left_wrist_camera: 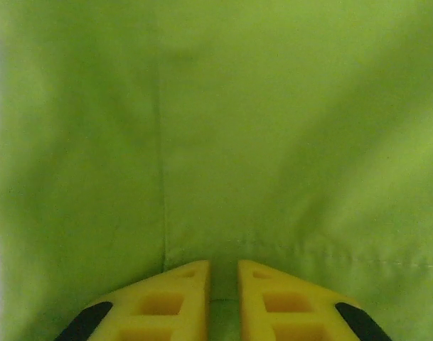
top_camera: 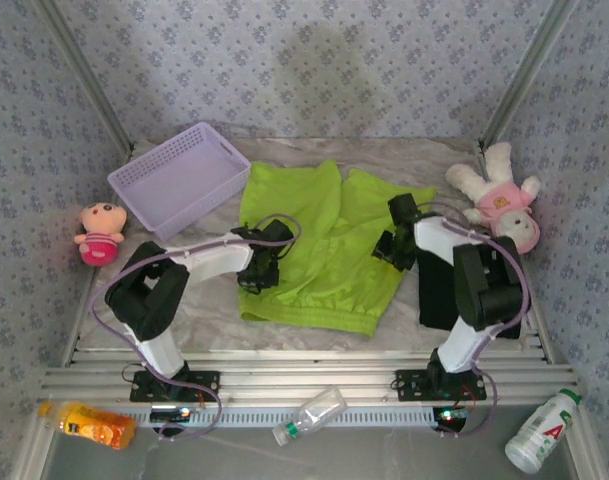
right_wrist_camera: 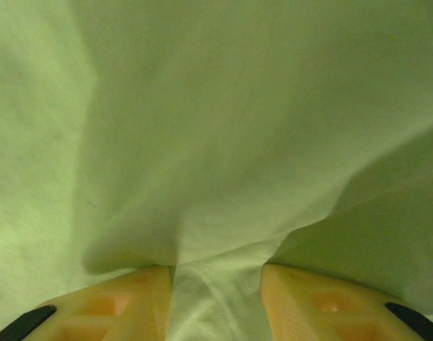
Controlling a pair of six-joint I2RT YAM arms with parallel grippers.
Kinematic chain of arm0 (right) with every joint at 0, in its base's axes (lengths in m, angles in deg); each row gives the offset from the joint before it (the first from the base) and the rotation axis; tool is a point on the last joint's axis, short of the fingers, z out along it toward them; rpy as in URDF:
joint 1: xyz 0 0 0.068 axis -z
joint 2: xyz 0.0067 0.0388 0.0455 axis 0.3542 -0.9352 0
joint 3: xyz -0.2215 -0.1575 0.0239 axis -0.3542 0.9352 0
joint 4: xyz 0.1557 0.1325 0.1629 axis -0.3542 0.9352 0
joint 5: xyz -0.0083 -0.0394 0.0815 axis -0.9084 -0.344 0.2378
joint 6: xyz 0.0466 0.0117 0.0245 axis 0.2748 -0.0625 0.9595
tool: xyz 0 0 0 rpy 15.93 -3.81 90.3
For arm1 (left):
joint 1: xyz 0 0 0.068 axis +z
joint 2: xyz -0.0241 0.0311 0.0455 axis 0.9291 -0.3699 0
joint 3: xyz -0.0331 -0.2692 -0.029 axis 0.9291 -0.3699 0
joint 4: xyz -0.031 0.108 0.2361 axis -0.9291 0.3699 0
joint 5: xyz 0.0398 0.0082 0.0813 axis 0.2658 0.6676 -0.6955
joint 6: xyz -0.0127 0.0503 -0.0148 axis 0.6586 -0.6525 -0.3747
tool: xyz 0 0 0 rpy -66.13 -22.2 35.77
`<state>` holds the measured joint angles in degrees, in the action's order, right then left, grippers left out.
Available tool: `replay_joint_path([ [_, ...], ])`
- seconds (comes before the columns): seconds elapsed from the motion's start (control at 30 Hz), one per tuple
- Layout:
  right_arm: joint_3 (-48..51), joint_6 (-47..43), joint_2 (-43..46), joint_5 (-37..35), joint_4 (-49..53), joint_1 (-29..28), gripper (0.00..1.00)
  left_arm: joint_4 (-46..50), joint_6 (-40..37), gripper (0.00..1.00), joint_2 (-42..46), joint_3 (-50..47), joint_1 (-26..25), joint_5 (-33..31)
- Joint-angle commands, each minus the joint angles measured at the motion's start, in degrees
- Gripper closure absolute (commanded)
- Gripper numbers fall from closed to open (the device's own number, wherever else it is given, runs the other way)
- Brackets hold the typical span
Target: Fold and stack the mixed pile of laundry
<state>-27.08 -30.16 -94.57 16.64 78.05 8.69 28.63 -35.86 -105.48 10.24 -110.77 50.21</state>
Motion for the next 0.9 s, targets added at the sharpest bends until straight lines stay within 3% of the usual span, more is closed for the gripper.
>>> replay_joint_path([
  [0.0,-7.82,0.25,-8.24,0.0,1.28,2.81,0.58,1.97,2.69,0.83,-0.28,1.09,-3.76,8.4],
  [0.23,-35.46,-9.24,-24.85,7.82,8.69,6.42,0.55,5.03,9.2,0.86,-8.48,16.13,-10.91,18.34],
  [0.33,-46.8,-14.26,-28.17,10.58,14.01,6.43,0.55,14.6,7.53,0.83,-13.63,30.25,-13.68,16.28],
  [0.43,-50.19,-17.29,-25.36,9.77,18.32,5.63,0.53,17.5,6.89,0.78,-14.7,38.71,-14.17,14.78],
  [0.6,-38.04,-17.03,-11.76,7.75,18.18,5.42,0.52,17.91,3.2,0.63,-12.33,41.88,-10.44,7.42],
  [0.87,-7.26,-7.29,9.91,7.54,10.48,2.85,0.52,12.9,-7.25,0.77,-13.05,38.85,2.74,0.05],
])
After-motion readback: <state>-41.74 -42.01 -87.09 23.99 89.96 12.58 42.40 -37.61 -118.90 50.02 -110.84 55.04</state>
